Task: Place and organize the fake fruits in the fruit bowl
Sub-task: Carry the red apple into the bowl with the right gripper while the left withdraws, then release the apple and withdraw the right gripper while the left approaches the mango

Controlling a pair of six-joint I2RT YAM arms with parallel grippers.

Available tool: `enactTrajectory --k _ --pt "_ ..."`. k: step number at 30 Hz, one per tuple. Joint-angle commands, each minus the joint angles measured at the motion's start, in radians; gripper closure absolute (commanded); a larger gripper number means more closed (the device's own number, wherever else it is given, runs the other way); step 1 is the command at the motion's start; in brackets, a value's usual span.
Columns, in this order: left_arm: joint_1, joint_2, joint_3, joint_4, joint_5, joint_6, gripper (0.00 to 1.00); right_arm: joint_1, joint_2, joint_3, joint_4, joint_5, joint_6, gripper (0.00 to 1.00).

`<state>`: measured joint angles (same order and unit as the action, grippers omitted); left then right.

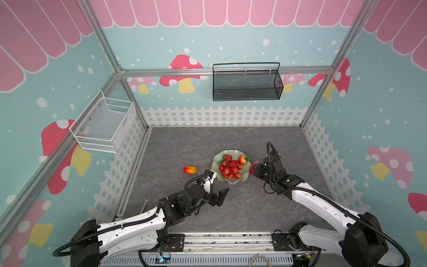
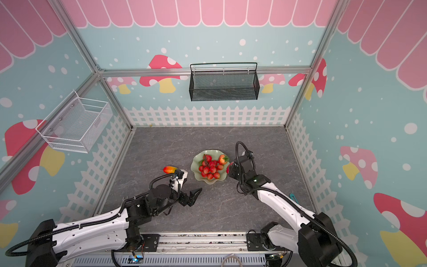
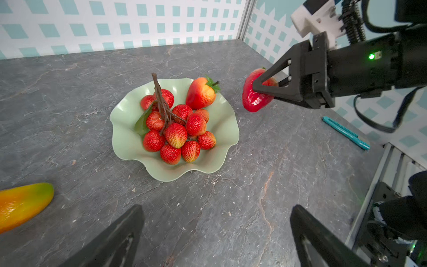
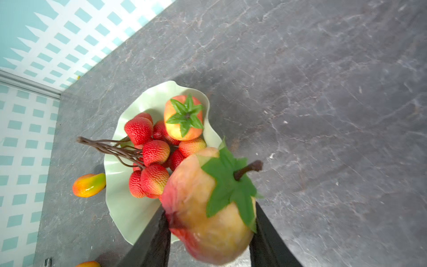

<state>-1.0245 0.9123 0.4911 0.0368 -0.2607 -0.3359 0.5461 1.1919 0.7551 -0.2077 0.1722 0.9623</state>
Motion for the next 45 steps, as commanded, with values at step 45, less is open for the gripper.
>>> enactTrajectory --k 45 --pt "0.100 -0.170 0.047 -0.483 -0.290 -0.281 0.02 0.132 0.225 0.198 -0.025 0.095 -0.133 0.24"
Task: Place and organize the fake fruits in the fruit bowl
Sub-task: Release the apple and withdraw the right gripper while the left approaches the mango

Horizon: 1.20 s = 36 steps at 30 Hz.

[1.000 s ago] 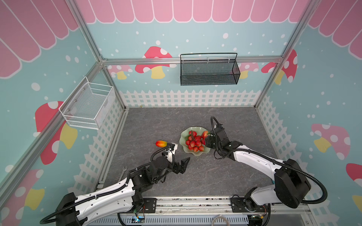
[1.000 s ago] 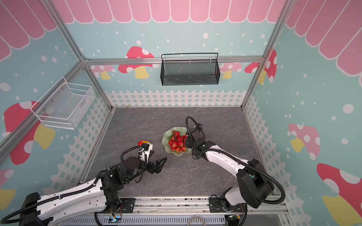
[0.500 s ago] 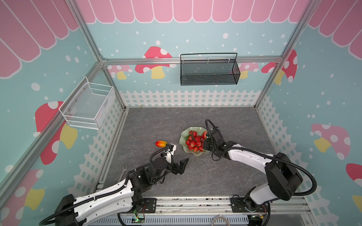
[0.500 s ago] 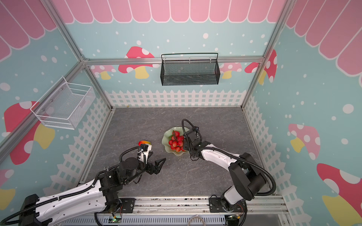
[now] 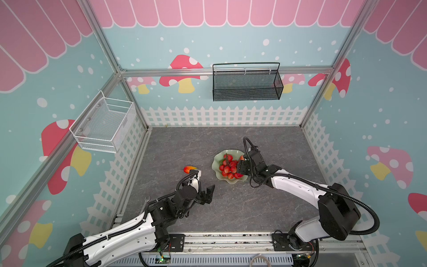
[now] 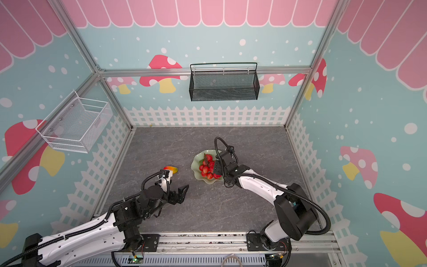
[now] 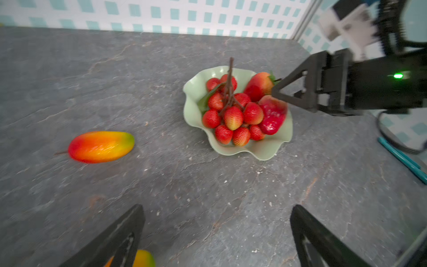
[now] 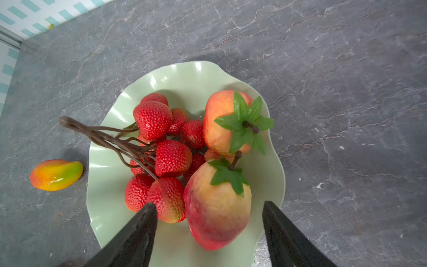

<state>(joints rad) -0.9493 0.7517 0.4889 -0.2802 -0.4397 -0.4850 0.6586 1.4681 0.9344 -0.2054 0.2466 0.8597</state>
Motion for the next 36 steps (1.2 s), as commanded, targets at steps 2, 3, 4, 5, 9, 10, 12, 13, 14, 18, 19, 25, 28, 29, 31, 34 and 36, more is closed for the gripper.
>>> enactTrajectory --k 2,3,4,5,9,10,12,13,14,18,19,25,28,29,31,34,36 --pt "0.051 -0.002 0.072 -0.293 -0.167 -0.256 0.03 0.050 -0.111 -0.015 0.040 -0.029 -0.142 0.24" --pt "0.058 -0.001 0.075 -0.338 -0.185 -0.299 0.03 0.067 -0.159 -0.055 0.120 -0.138 -0.248 0.24" --pt "0.067 -0.004 0.070 -0.360 -0.189 -0.333 0.03 0.081 -0.198 -0.100 0.188 -0.219 -0.300 0.24" --pt "0.078 -0.013 0.055 -0.367 -0.178 -0.365 0.04 0.091 -0.241 -0.150 0.259 -0.321 -0.340 0.24" --pt "0.135 -0.070 -0.019 -0.320 -0.068 -0.440 0.09 0.134 -0.334 -0.313 0.466 -0.586 -0.387 0.19" --pt "0.149 -0.083 -0.037 -0.309 -0.043 -0.457 0.09 0.151 -0.331 -0.330 0.478 -0.626 -0.402 0.18" --pt "0.188 -0.112 -0.087 -0.280 0.033 -0.513 0.12 0.224 -0.300 -0.344 0.483 -0.698 -0.476 0.17" --pt "0.207 -0.127 -0.110 -0.255 0.075 -0.533 0.12 0.263 -0.283 -0.340 0.466 -0.691 -0.506 0.17" --pt "0.224 -0.142 -0.136 -0.223 0.113 -0.558 0.14 0.310 -0.257 -0.332 0.442 -0.660 -0.539 0.16" --pt "0.266 -0.190 -0.207 -0.107 0.248 -0.656 0.17 0.410 -0.182 -0.339 0.489 -0.595 -0.587 0.15" --pt "0.272 -0.195 -0.212 -0.097 0.257 -0.669 0.18 0.419 -0.169 -0.346 0.512 -0.589 -0.586 0.14" --pt "0.288 -0.166 -0.221 -0.116 0.286 -0.727 0.22 0.435 -0.117 -0.359 0.590 -0.605 -0.596 0.14" --pt "0.289 -0.137 -0.196 -0.159 0.299 -0.730 0.26 0.436 -0.106 -0.337 0.574 -0.618 -0.650 0.14" --pt "0.288 -0.131 -0.181 -0.186 0.302 -0.724 0.26 0.435 -0.106 -0.318 0.552 -0.624 -0.682 0.14" --pt "0.289 -0.129 -0.162 -0.234 0.286 -0.718 0.26 0.436 -0.100 -0.277 0.508 -0.647 -0.746 0.13" --pt "0.287 -0.140 -0.137 -0.298 0.266 -0.721 0.26 0.436 -0.070 -0.193 0.421 -0.680 -0.847 0.13" --pt "0.286 -0.145 -0.140 -0.312 0.245 -0.743 0.26 0.436 -0.039 -0.146 0.373 -0.711 -0.911 0.13"
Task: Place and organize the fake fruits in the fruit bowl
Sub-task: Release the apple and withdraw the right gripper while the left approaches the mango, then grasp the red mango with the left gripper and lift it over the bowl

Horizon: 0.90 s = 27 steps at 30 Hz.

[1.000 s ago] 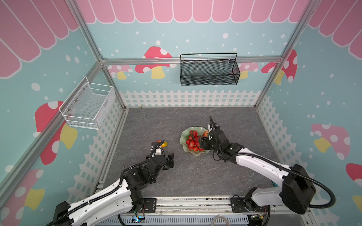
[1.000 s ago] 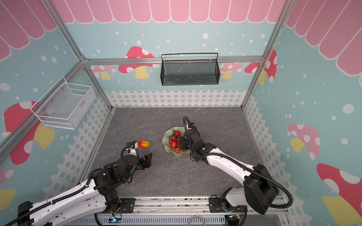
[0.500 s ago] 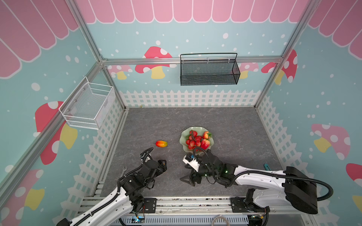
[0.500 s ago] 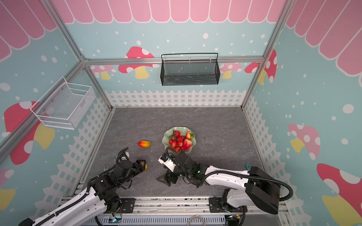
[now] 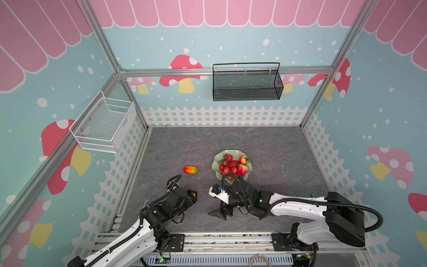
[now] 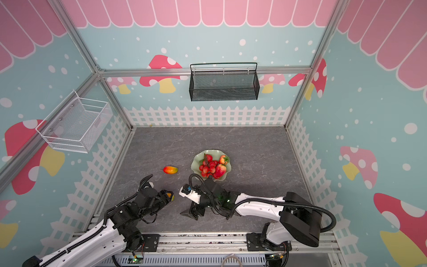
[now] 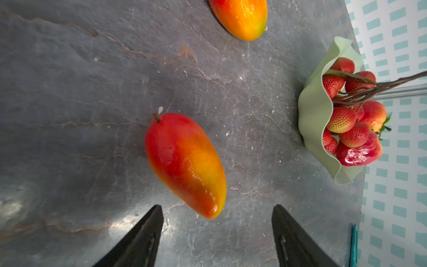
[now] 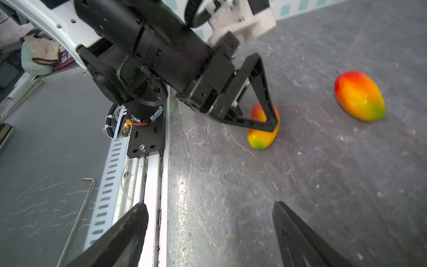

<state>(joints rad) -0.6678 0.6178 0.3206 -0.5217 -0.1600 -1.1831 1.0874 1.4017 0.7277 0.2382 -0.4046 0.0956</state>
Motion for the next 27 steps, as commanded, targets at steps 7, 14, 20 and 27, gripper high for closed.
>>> enactTrajectory --k 7,14,20,27 --pt "0.015 0.135 0.034 0.059 -0.080 -0.035 0.22 0.006 0.052 0.006 -0.022 -0.075 -0.237 0.13" --pt "0.020 0.318 0.068 0.124 -0.089 0.028 0.29 -0.005 0.018 -0.094 0.063 -0.080 -0.206 0.13" --pt "0.021 0.264 0.055 0.114 -0.115 0.064 0.50 -0.070 0.039 -0.088 0.059 -0.171 -0.159 0.14" --pt "0.021 0.242 0.123 0.209 -0.068 0.265 0.57 -0.245 -0.165 -0.229 0.191 -0.093 -0.048 0.13"
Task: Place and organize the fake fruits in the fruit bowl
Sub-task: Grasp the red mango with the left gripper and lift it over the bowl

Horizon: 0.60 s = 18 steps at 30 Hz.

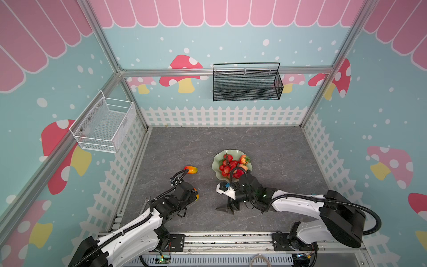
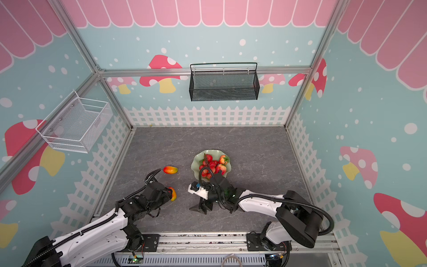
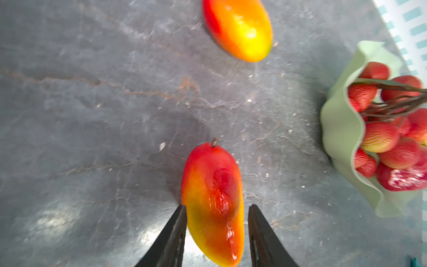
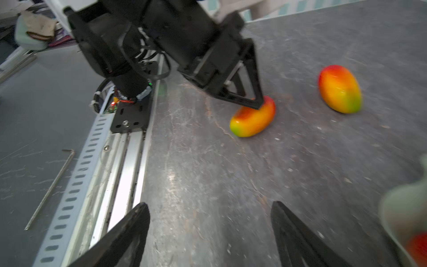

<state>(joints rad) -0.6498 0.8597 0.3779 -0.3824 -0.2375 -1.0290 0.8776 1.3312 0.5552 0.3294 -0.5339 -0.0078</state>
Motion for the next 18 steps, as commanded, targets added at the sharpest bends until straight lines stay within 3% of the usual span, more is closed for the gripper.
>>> enactTrajectory --k 1,4,7,13,18 --pt "0.004 0.020 0.103 0.052 0.009 0.130 0.58 -0.054 -0.138 -0.084 0.121 0.082 0.069 0.13" --pt "0.004 0.111 0.193 -0.059 -0.006 0.166 0.54 -0.106 -0.210 -0.136 0.153 0.141 0.093 0.10" --pt "0.002 0.180 0.206 -0.110 -0.010 0.167 0.41 -0.115 -0.216 -0.147 0.171 0.075 0.096 0.10" --pt "-0.041 0.169 0.159 -0.130 -0.044 0.082 0.36 -0.115 -0.139 -0.105 0.149 -0.081 0.074 0.10" --pt "-0.047 0.187 0.108 0.027 -0.014 0.064 0.34 -0.115 -0.128 -0.103 0.156 -0.112 0.072 0.10"
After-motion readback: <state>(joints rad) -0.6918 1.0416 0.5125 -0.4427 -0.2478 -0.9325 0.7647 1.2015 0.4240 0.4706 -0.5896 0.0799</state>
